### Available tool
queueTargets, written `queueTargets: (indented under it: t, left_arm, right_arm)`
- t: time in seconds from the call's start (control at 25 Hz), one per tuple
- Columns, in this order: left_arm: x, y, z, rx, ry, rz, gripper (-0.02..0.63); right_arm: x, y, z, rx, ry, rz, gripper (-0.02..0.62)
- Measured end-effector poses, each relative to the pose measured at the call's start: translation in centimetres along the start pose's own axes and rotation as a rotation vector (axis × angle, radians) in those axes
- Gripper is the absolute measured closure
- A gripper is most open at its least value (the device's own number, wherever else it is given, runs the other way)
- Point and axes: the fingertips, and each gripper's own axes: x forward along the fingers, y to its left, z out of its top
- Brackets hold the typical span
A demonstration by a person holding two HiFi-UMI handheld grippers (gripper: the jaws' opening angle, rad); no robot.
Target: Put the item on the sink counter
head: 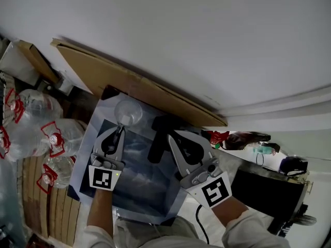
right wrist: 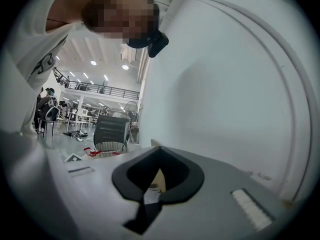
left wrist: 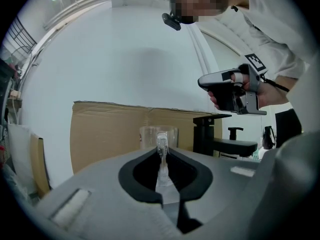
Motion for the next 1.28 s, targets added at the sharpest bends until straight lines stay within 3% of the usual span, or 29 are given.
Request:
queueTargets:
  t: [0.96, 1.28]
  left_arm:
    - [2.4, 0.4, -3.3, 0.003, 0.011, -0.003, 0.586]
    - [2.7, 0.2, -4.4, 0.016, 0.051, -0.011, 0.583]
  right_arm:
    - [0.0, -1.5, -1.3, -0.001, 0.002, -0.017, 0.591]
    - [-0.3, -1.6, -1.1, 0.002, -0.002, -0.016, 0.591]
